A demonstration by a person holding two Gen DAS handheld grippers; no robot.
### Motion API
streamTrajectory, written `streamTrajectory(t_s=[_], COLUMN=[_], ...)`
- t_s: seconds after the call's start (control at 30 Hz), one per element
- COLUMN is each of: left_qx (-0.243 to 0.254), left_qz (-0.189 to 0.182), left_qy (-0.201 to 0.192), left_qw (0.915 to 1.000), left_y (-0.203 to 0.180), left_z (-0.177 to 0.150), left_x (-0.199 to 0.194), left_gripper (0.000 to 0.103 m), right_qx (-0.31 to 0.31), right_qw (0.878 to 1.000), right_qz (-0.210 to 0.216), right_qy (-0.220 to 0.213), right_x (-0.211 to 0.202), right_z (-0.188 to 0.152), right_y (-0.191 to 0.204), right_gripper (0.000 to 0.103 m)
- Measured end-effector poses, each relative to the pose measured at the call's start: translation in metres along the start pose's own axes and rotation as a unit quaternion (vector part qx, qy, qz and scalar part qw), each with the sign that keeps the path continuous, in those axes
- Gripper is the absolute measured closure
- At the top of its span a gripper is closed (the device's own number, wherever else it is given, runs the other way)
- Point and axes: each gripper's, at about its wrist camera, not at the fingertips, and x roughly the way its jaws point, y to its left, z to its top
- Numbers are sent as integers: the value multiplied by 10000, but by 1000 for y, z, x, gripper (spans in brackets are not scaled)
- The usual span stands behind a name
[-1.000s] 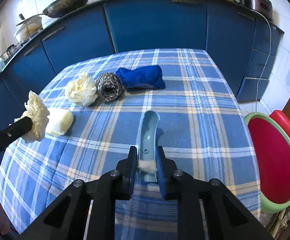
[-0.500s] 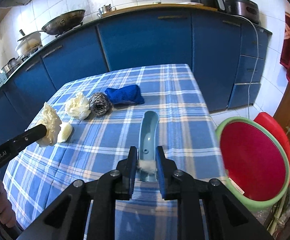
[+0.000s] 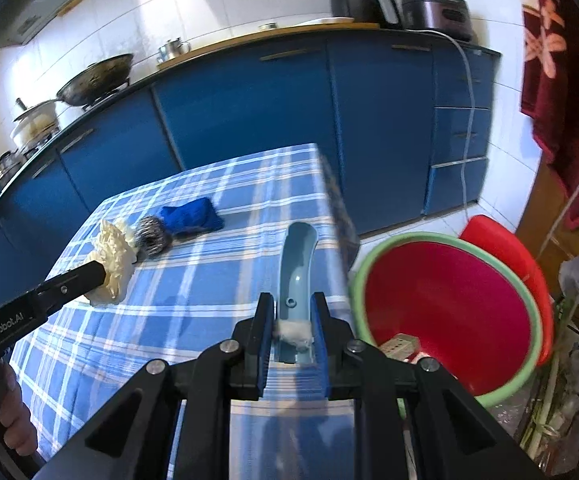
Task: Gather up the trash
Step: 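Carry the blue handle with the right tool while the left carries the crumpled paper to the bin, then open the left gripper to drop the paper while the right releases the blue handle into the bin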
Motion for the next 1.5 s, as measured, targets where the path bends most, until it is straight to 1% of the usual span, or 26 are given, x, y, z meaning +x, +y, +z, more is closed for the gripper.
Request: streamTrajectory(t_s=[0.4, 0.77, 1.0, 1.2, 1.33, 1.43, 1.5], left_qx=[518, 905, 1132, 1290, 1358, 1417, 1458], left_qz=[-392, -587, -682, -732, -754, -771, -782], left_qy=[266, 574, 834, 1021, 1126, 1201, 1248], left_qw=[9975, 9925, 9877, 9836, 9814, 9796, 9783], left_y=[-58, -102, -129, -144, -152, -158, -162], left_z=[6, 5, 0, -4, -6, -8, -10], left_x=[32, 66, 93, 111, 122, 130, 135], left_gripper=[83, 83, 83, 83, 83, 83, 83], right_qx=[387, 807, 1007, 1170, 1243, 1320, 1381], right_qw=[9984, 9941, 9902, 9873, 9870, 9863, 9859], right_qz=[-406, -686, -879, -924, -865, -843, -813], right_qy=[60, 245, 399, 542, 529, 511, 492], right_x=[-3, 7, 18, 28, 30, 30, 30], right_z=[-4, -12, -17, -24, -26, -26, -27], right_y=[-54, -104, -131, -149, -157, -163, -166], right_gripper=[82, 82, 82, 81, 81, 77, 71])
